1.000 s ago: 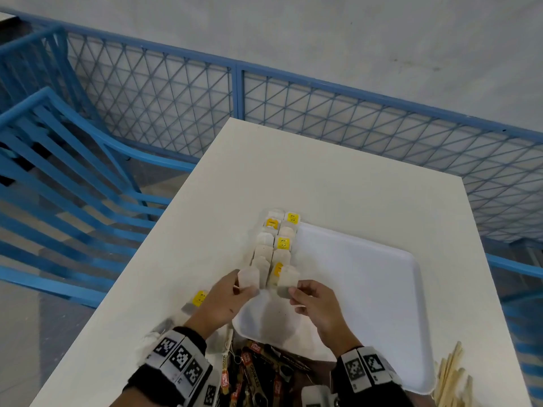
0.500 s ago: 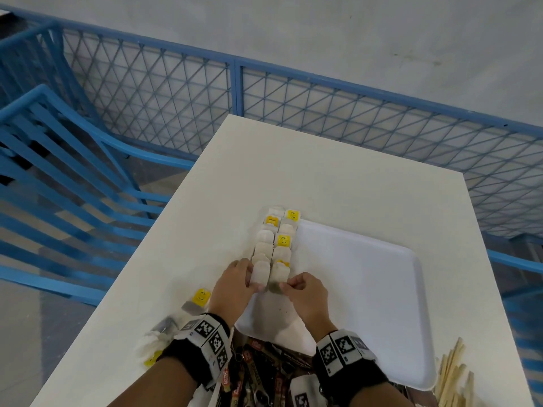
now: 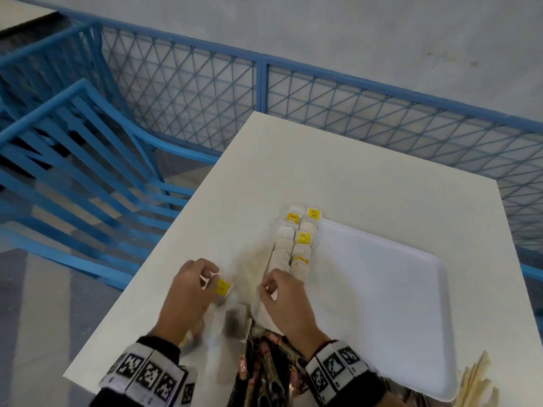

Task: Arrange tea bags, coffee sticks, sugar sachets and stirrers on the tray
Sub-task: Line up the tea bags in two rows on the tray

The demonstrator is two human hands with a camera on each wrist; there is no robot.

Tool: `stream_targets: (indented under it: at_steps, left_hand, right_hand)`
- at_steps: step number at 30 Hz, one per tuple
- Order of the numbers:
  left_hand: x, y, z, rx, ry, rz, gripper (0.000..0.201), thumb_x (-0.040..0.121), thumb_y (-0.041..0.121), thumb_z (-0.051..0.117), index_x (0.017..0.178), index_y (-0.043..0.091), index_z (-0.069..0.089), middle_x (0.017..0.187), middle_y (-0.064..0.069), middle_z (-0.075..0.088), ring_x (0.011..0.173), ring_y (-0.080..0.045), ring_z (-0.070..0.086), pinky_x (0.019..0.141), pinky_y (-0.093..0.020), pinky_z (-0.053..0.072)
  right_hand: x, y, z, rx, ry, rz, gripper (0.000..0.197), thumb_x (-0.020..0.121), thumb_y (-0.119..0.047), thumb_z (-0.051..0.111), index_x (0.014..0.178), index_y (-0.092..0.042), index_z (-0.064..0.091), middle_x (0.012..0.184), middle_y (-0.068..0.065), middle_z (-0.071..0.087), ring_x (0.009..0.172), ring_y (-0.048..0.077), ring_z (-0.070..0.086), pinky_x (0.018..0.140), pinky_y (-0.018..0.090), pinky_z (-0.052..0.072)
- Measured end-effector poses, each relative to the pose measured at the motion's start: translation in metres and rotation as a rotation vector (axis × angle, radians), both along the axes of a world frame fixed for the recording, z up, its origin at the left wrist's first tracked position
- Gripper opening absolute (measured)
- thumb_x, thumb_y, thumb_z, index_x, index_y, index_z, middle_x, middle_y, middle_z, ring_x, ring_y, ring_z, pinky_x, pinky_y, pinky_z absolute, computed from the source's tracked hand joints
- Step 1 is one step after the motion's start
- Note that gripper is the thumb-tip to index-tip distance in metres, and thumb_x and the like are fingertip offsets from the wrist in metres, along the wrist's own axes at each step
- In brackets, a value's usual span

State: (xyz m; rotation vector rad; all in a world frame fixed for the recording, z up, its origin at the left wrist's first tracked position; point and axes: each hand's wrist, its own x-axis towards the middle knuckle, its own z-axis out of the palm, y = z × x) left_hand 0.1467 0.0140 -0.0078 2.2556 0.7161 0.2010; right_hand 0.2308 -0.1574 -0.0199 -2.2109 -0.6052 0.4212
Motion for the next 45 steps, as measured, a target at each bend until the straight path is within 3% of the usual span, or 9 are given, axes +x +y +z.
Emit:
stream_targets:
  at_steps: [4,11,13,16,18,26,33,38,45]
  left_hand:
    - [-0.044,0.018,-0.014,0.07,0.365,0.03,0.024,0.082,0.023,0.069,0.104,0.023,0.06,0.103,-0.006,0.053,0.1,-0.029,0.054,0.087,-0.038,0.044]
    - [-0.066,0.016,-0.029,-0.066,0.564,0.052,0.045,0.074,0.04,0.064,0.115,0.024,0.055,0.119,-0.006,0.044,0.107,-0.03,0.046,0.088,-0.029,0.037]
    - [-0.068,0.015,-0.032,-0.088,0.512,0.042,0.042,0.07,0.043,0.063,0.107,0.025,0.055,0.111,-0.002,0.044,0.1,-0.027,0.047,0.079,-0.023,0.036]
    - [-0.068,0.015,-0.032,-0.142,0.458,0.061,0.031,0.079,0.002,0.064,0.098,0.02,0.048,0.093,-0.003,0.038,0.086,-0.019,0.043,0.071,-0.013,0.035]
    - [-0.066,0.014,-0.034,-0.134,0.383,0.076,0.034,0.075,-0.004,0.067,0.089,0.022,0.048,0.086,-0.001,0.039,0.085,-0.016,0.039,0.067,-0.007,0.035]
    - [-0.065,0.01,-0.031,-0.259,0.21,0.138,0.024,0.076,0.011,0.074,0.07,0.024,0.055,0.08,0.004,0.054,0.073,-0.011,0.05,0.058,-0.011,0.034]
    - [-0.065,0.013,-0.019,-0.676,0.055,0.198,0.023,0.073,0.02,0.074,0.074,0.011,0.053,0.077,-0.012,0.059,0.069,-0.019,0.054,0.063,-0.031,0.044]
    - [-0.059,0.009,-0.008,-0.862,-0.055,0.234,0.011,0.09,0.013,0.059,0.085,0.006,0.052,0.077,-0.012,0.062,0.061,-0.017,0.059,0.058,-0.028,0.048]
    - [-0.042,0.0,0.004,-1.135,-0.162,0.335,0.013,0.098,0.012,0.042,0.088,0.009,0.051,0.062,-0.004,0.064,0.049,-0.012,0.06,0.045,-0.022,0.049]
  right_hand:
    - [-0.014,0.029,-0.006,-0.147,-0.103,0.251,0.021,0.093,-0.027,0.048,0.104,-0.011,0.056,0.104,0.007,0.058,0.1,0.021,0.05,0.083,0.032,0.042]
    - [-0.014,0.065,-0.021,-0.366,-0.153,0.326,0.038,0.093,-0.033,0.048,0.122,-0.007,0.05,0.122,0.011,0.051,0.117,0.027,0.042,0.1,0.035,0.035]
    - [-0.016,0.071,-0.023,-0.407,-0.149,0.339,0.044,0.091,-0.039,0.051,0.121,-0.006,0.049,0.123,0.011,0.049,0.117,0.027,0.04,0.101,0.036,0.035]
    - [-0.014,0.075,-0.025,-0.418,-0.124,0.344,0.044,0.087,-0.036,0.059,0.118,-0.007,0.05,0.122,0.011,0.048,0.116,0.026,0.039,0.101,0.034,0.036]
    - [-0.011,0.075,-0.023,-0.375,-0.062,0.362,0.036,0.087,-0.03,0.061,0.114,-0.008,0.053,0.118,0.009,0.049,0.114,0.024,0.04,0.099,0.032,0.038]
    - [0.003,0.052,-0.004,-0.115,0.119,0.261,0.007,0.085,-0.011,0.059,0.09,-0.008,0.061,0.092,0.005,0.062,0.078,0.014,0.051,0.067,0.02,0.038]
    - [-0.005,0.03,0.018,0.181,0.386,0.138,0.022,0.084,-0.009,0.058,0.071,-0.022,0.047,0.074,-0.002,0.064,0.076,0.027,0.064,0.071,0.041,0.053]
    - [-0.011,0.032,0.04,0.386,0.552,0.151,0.021,0.087,0.003,0.053,0.075,-0.014,0.048,0.071,-0.001,0.06,0.071,0.014,0.062,0.068,0.029,0.053]
    - [-0.034,0.037,0.049,0.267,0.191,0.492,0.006,0.085,-0.015,0.061,0.087,-0.015,0.055,0.103,-0.002,0.065,0.104,0.01,0.058,0.09,0.021,0.043]
